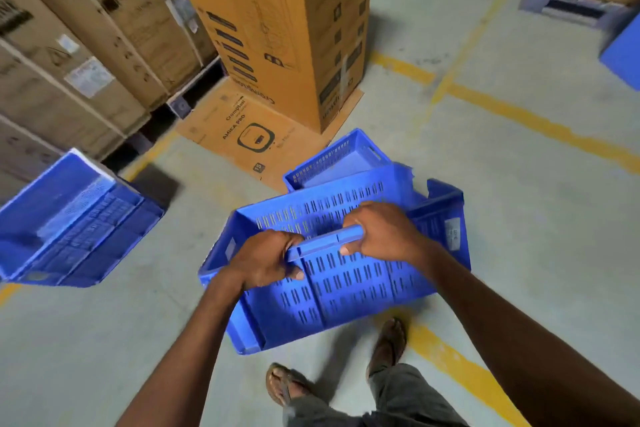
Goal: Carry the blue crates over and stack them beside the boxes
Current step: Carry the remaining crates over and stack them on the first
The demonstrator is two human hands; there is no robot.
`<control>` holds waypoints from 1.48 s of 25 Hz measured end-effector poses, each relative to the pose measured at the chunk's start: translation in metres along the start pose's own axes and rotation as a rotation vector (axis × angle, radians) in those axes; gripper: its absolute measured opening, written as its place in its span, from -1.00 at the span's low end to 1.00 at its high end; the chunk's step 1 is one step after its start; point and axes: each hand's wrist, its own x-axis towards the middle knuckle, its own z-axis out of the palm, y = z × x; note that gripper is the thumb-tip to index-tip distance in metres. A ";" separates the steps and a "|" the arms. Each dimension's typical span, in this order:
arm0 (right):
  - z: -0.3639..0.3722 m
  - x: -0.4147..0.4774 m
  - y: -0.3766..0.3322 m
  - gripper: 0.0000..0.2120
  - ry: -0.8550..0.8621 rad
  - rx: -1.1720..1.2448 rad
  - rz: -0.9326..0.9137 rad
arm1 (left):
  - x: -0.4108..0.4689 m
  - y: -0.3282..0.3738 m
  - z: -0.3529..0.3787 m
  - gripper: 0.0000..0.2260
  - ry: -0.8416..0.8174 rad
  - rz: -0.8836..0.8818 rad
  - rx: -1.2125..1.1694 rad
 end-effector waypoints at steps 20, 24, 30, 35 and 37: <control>-0.015 0.226 -0.449 -0.51 -0.165 -0.248 -0.563 | -0.305 -0.295 -0.140 -0.26 0.615 -0.600 0.130; -0.011 0.316 -0.481 -0.37 -0.425 -0.284 -0.640 | -0.291 -0.364 -0.167 -0.26 0.599 -0.668 0.079; 0.012 0.431 -0.539 -0.29 -0.310 -0.254 -0.743 | -0.289 -0.469 -0.219 -0.37 0.306 -0.731 -0.300; 0.037 0.530 -0.592 -0.37 -0.098 -0.307 -0.824 | -0.275 -0.555 -0.219 -0.71 0.406 -0.819 0.113; 0.047 0.568 -0.608 -0.41 -0.105 -0.345 -0.898 | -0.269 -0.594 -0.221 -0.72 0.542 -0.841 0.121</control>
